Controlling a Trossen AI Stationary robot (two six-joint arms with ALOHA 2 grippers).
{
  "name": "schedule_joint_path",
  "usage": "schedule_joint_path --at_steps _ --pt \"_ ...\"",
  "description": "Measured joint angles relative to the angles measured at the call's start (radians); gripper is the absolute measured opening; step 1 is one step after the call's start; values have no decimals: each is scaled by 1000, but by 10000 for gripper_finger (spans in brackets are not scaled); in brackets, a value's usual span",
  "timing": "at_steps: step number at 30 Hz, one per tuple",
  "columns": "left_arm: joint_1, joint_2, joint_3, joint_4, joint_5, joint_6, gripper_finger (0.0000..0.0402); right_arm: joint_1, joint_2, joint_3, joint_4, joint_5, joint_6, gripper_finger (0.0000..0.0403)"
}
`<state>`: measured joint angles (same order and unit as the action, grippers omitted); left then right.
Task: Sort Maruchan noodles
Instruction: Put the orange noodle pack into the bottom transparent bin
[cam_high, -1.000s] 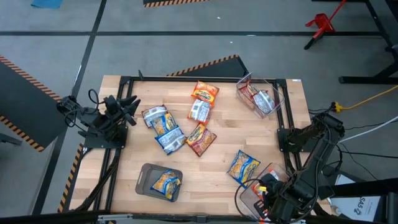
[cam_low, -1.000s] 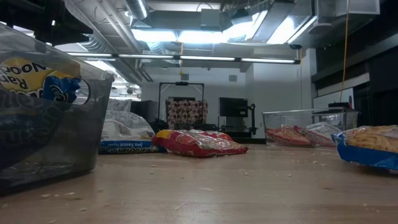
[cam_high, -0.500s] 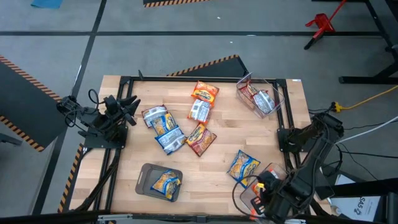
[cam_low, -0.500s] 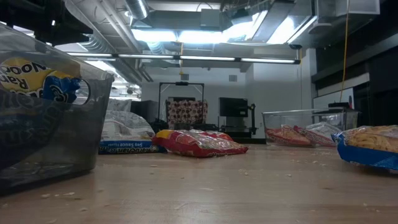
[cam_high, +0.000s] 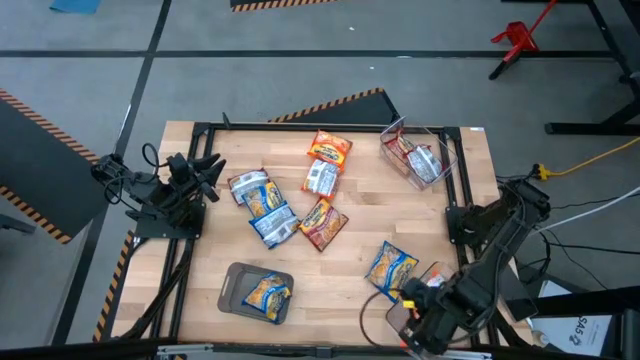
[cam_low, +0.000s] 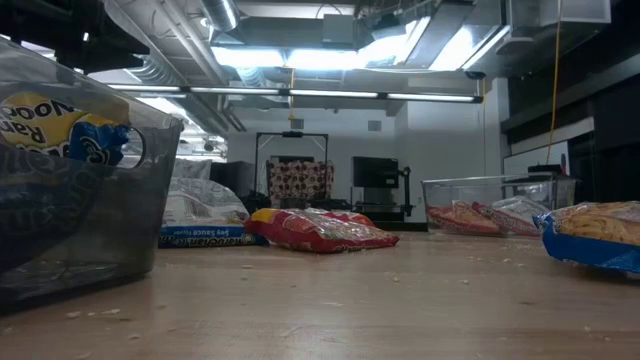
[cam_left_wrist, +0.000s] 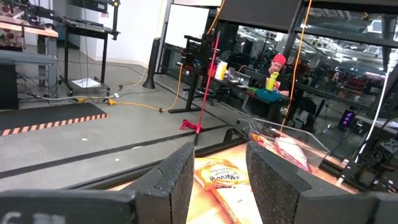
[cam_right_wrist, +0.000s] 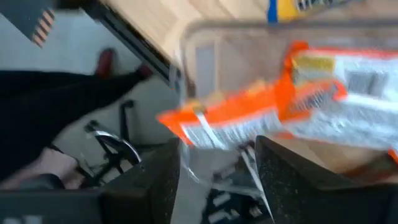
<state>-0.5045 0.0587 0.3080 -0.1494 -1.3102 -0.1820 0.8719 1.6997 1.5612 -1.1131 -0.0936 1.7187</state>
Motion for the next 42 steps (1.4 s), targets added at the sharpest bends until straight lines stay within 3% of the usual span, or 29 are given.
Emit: schedule_joint_path --at_steps 12,25,30,38,42 --pt "0 0 0 0 0 -1 140 21 76 0 14 -128 -59 182" --pt "0 0 0 0 0 1 140 -117 153 0 -120 -5 -251 182" --pt "0 0 0 0 0 1 140 -156 184 0 -130 -11 -309 182" --pt "0 0 0 -1 0 1 140 -103 186 -1 -180 -4 -185 182" --pt "0 0 0 -1 0 1 140 -75 189 -46 -104 -4 -141 182"
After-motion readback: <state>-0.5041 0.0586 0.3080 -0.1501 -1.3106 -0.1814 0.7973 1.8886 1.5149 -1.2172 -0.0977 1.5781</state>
